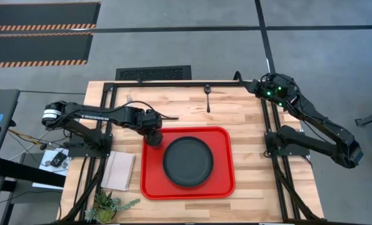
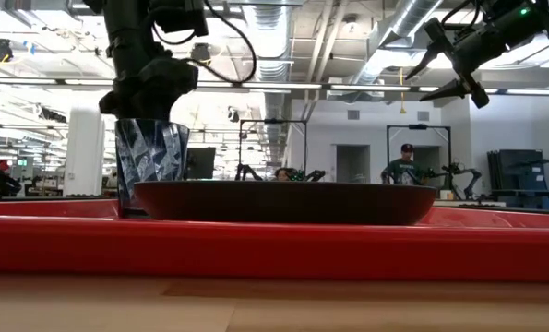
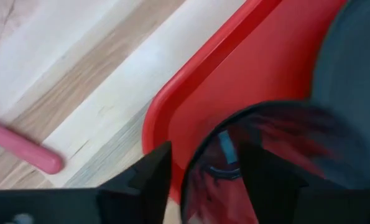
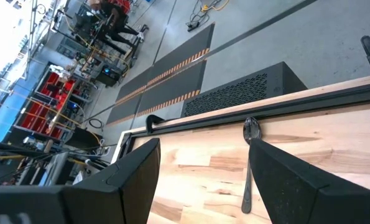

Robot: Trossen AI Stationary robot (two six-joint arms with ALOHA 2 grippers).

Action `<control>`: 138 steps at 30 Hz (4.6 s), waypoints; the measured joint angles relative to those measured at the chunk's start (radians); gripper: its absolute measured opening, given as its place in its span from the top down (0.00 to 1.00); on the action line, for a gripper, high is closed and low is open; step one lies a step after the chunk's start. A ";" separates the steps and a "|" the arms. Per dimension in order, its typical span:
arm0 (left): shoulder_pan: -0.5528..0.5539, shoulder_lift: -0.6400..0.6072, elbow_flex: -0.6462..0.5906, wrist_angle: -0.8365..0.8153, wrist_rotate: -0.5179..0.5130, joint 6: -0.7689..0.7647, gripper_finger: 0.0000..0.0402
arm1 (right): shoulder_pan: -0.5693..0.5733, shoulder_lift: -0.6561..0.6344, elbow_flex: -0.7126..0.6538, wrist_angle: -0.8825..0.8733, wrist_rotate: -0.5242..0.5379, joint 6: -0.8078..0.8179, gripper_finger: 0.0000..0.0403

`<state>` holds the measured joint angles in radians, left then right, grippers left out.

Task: Pick and place plate/cup/fork/spoon on tray
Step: Put the pink fork on the orange serving tray to the right of the black plate

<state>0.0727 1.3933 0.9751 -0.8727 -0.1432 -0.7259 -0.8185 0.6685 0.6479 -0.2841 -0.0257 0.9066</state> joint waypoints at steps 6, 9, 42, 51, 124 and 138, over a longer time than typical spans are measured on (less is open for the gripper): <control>0.000 0.000 0.081 -0.008 0.000 0.015 0.52 | 0.000 0.000 0.000 0.000 0.000 -0.001 0.33; 0.000 0.000 0.123 -0.008 -0.001 0.032 0.52 | 0.000 0.002 0.000 0.000 0.000 -0.007 0.33; 0.447 -0.175 -0.068 -0.105 -0.116 0.043 0.46 | 0.128 0.321 0.000 0.150 -0.003 -0.017 0.33; 0.505 -0.164 -0.248 0.016 -0.194 -0.083 0.44 | 0.127 0.321 0.000 0.150 -0.003 -0.022 0.33; 0.600 0.001 0.162 0.204 0.043 0.058 0.91 | 0.116 0.320 0.000 0.150 -0.004 -0.026 0.33; 0.345 -0.002 0.459 0.276 0.042 -0.013 0.91 | 0.135 0.320 0.000 0.148 -0.004 -0.026 0.33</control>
<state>0.4177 1.3918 1.4338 -0.5964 -0.1009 -0.7386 -0.6836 0.9890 0.6479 -0.1357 -0.0299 0.8810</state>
